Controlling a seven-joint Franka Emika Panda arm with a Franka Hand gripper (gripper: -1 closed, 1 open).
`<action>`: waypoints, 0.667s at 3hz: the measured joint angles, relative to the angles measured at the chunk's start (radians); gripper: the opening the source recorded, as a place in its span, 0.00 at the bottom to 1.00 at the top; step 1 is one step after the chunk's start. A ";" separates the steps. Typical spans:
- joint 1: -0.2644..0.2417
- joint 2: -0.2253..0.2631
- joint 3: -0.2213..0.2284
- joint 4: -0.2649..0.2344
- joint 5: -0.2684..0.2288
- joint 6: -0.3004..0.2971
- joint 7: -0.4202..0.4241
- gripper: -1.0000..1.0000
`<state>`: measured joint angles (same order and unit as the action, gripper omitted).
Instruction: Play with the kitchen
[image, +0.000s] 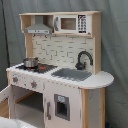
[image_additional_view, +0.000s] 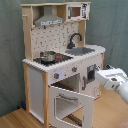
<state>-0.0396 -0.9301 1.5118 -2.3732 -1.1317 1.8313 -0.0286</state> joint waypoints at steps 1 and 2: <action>0.045 0.022 -0.057 -0.053 0.008 0.038 0.004 1.00; 0.093 0.045 -0.126 -0.115 0.017 0.092 0.008 1.00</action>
<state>0.0530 -0.8853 1.3861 -2.4885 -1.1149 1.9233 -0.0208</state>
